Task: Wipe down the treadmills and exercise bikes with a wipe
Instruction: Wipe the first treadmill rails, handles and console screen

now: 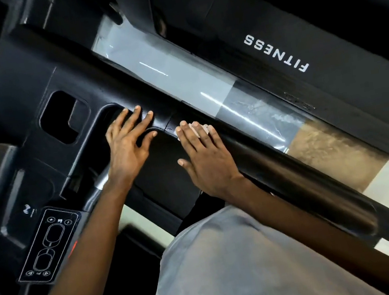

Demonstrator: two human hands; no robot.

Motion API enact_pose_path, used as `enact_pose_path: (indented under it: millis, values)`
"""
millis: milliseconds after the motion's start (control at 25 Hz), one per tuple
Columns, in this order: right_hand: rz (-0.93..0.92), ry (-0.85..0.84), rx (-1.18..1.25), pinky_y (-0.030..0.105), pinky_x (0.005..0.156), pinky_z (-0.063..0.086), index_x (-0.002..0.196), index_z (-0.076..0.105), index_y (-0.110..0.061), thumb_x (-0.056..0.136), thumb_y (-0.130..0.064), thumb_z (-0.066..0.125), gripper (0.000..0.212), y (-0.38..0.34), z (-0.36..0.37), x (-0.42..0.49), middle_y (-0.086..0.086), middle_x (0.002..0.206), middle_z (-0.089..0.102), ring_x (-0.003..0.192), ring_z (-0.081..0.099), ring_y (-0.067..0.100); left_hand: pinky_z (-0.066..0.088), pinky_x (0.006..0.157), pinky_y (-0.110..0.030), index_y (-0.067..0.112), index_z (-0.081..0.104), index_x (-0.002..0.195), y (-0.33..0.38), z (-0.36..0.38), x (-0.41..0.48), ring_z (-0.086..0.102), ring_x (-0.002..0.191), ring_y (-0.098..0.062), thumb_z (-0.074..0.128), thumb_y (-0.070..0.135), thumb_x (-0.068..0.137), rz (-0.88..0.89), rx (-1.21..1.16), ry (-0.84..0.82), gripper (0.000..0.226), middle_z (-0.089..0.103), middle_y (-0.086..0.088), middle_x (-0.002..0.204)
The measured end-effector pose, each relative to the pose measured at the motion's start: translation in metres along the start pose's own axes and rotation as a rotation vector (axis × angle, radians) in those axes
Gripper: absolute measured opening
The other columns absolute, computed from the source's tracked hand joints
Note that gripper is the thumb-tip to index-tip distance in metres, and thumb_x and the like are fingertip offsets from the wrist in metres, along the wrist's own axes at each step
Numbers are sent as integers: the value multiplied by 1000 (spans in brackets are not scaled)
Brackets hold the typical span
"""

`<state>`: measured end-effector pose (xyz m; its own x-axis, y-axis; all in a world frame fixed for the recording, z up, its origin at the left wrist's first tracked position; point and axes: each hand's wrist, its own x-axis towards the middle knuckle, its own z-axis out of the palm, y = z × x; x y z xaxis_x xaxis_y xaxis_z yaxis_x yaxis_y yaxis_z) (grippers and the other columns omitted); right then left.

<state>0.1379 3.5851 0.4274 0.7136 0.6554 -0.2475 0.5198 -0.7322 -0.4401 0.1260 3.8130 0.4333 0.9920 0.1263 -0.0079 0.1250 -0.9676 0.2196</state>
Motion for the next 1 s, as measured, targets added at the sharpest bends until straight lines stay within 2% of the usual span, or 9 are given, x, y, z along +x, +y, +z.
enact_pose_path:
  millis: [80, 200, 320, 480, 640, 760, 840, 920, 1000]
  values:
    - [41, 3, 4, 46, 125, 4, 159, 11, -11, 102, -47, 34, 71, -15, 0, 11, 8, 166, 10, 153, 9, 28, 21, 114, -42, 30, 62, 136, -7, -2, 3, 37, 144, -24, 64, 42, 93, 59, 4, -13, 44, 52, 0, 149]
    - [68, 9, -38, 46, 125, 2, 160, 10, -14, 103, -46, 34, 70, -19, 2, 6, 5, 167, 9, 154, 7, 25, 17, 116, -38, 28, 61, 137, -13, -1, 10, 38, 144, -22, 63, 42, 95, 160, 26, -26, 45, 54, 0, 147]
    - [126, 56, -97, 48, 124, 2, 160, 9, -16, 103, -45, 32, 67, -24, 13, -24, 2, 167, 7, 154, 4, 22, 18, 117, -36, 25, 60, 139, -16, 3, 19, 42, 142, -19, 59, 41, 98, 377, 25, -37, 44, 56, 1, 145]
    - [381, 145, -94, 48, 124, 2, 160, 8, -19, 103, -43, 34, 68, -31, 25, -48, -1, 167, 8, 154, 5, 19, 21, 116, -39, 23, 63, 135, -22, 7, 30, 46, 139, -16, 59, 40, 98, 564, -38, -29, 42, 59, 2, 140]
    - [541, 203, -109, 48, 124, 3, 160, 6, -16, 103, -46, 32, 69, -58, 38, -49, 2, 167, 7, 154, 5, 22, 23, 115, -39, 20, 66, 132, -13, 15, 36, 50, 136, -19, 66, 36, 95, 724, -95, -69, 40, 64, -1, 135]
    - [668, 255, -152, 49, 124, 1, 160, 4, -18, 104, -48, 25, 67, -64, 45, -51, 1, 167, 6, 154, 6, 20, 22, 114, -39, 19, 69, 127, -13, 16, 45, 54, 133, -21, 64, 40, 94, 756, -147, -71, 39, 68, -2, 130]
    - [827, 285, -138, 50, 124, 0, 160, 2, -19, 105, -49, 20, 66, -55, 50, -71, -1, 168, 3, 154, 3, 18, 17, 114, -38, 19, 69, 126, -16, 14, 47, 52, 134, -23, 65, 41, 93, 745, -173, -98, 40, 68, -2, 130]
    - [967, 312, -128, 50, 124, 1, 160, 3, -18, 105, -49, 18, 66, -52, 55, -82, 1, 168, 2, 154, 3, 20, 15, 114, -38, 18, 69, 128, -15, 13, 47, 50, 136, -23, 68, 39, 92, 733, -181, -119, 41, 67, -2, 131]
    - [1013, 351, -94, 49, 124, 1, 160, 6, -14, 104, -50, 20, 68, -61, 57, -74, 5, 167, 3, 154, 2, 25, 15, 114, -38, 16, 67, 129, -9, 13, 47, 50, 136, -24, 70, 36, 92, 748, -178, -138, 42, 66, -4, 133]
